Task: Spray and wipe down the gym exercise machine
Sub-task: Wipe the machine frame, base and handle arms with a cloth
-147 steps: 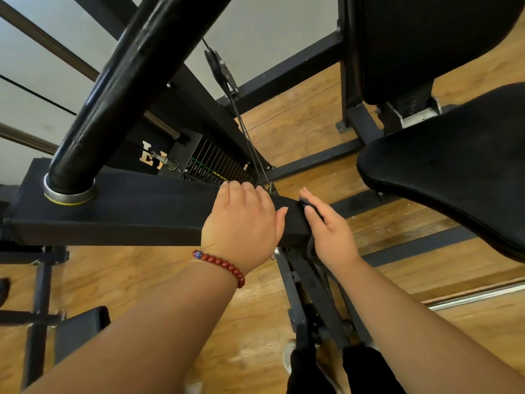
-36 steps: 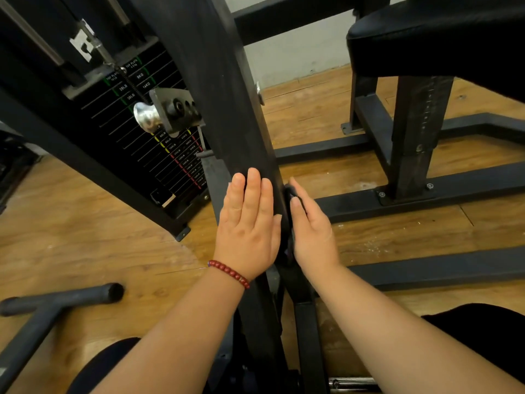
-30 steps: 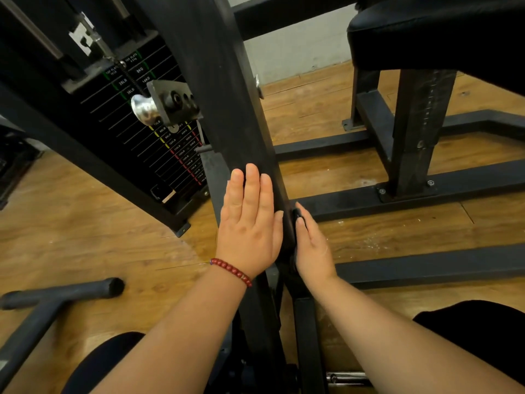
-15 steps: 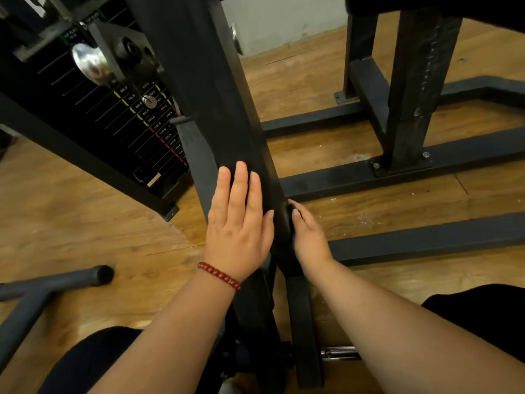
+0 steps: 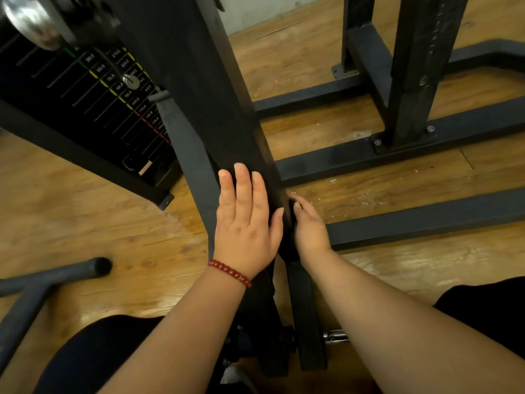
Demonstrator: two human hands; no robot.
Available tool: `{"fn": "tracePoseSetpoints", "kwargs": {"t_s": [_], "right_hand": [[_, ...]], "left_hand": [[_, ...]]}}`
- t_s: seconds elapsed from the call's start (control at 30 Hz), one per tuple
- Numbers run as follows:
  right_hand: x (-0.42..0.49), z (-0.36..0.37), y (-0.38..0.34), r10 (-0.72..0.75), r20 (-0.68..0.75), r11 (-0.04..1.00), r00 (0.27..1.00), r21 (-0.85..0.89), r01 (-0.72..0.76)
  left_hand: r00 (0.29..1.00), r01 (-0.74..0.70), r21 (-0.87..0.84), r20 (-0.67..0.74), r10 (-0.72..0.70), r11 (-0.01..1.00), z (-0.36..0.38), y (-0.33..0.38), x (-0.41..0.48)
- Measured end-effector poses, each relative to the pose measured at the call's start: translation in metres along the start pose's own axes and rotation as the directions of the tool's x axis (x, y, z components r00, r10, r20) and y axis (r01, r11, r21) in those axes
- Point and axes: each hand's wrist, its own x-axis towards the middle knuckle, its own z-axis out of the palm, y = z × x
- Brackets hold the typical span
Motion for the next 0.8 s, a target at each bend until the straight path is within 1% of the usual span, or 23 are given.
{"fn": "tracePoseSetpoints", "kwargs": {"t_s": [0.07,0.17,0.2,0.27,0.33,0.37,0.4,0.47,0.57,0.6,0.7,0.8], "right_hand": [[-0.001,0.006,-0.011,-0.072,0.044,0.997,0.996,0.037,0.07],[-0.007,0.009,-0.024,-0.24,0.132,0.969,0.962,0.089,0.23],[-0.007,0.006,-0.021,-0.249,0.152,0.968,0.957,0.084,0.238],[-0.002,-0.005,-0.003,-0.198,0.129,0.978,0.972,-0.044,0.205],[0.004,-0.017,0.024,-0.109,0.037,0.978,0.993,-0.175,0.114],[0.006,-0.021,0.034,-0.071,-0.009,0.977,0.997,-0.202,0.068],[0.007,-0.023,0.039,-0.061,-0.036,0.974,0.998,-0.221,0.051],[0.007,-0.018,0.033,-0.086,-0.017,0.975,0.996,-0.208,0.08],[0.005,-0.003,0.008,-0.113,0.026,0.994,0.993,-0.008,0.113],[0.005,0.0,0.001,-0.129,0.039,0.992,0.991,0.014,0.129],[0.004,-0.005,-0.003,-0.171,0.112,0.984,0.979,-0.033,0.176],[0.004,-0.02,0.016,-0.129,0.113,0.964,0.985,-0.217,0.152]], "left_hand": [[1.0,-0.003,-0.004,0.009,0.003,1.0,0.004,0.0,-0.005],[1.0,-0.005,-0.034,0.004,0.005,0.999,0.013,0.001,-0.014],[1.0,0.003,-0.046,0.008,-0.003,0.999,0.014,0.001,-0.015],[1.0,0.013,-0.067,0.02,-0.012,0.998,0.014,0.002,-0.015],[0.999,0.016,-0.057,0.035,-0.014,0.998,0.013,0.001,-0.016],[0.999,0.015,-0.054,0.04,-0.013,0.998,0.014,0.001,-0.017],[0.999,0.012,-0.059,0.042,-0.009,0.998,0.015,0.001,-0.019],[0.999,0.016,-0.055,0.047,-0.014,0.998,0.017,0.002,-0.022],[0.998,0.048,-0.053,0.052,-0.045,0.997,0.019,0.008,-0.024],[0.997,0.056,-0.053,0.048,-0.053,0.997,0.02,0.009,-0.025],[0.997,0.059,-0.049,0.055,-0.057,0.997,0.019,0.01,-0.024],[0.997,0.052,-0.03,0.062,-0.05,0.998,0.019,0.01,-0.024]]}}
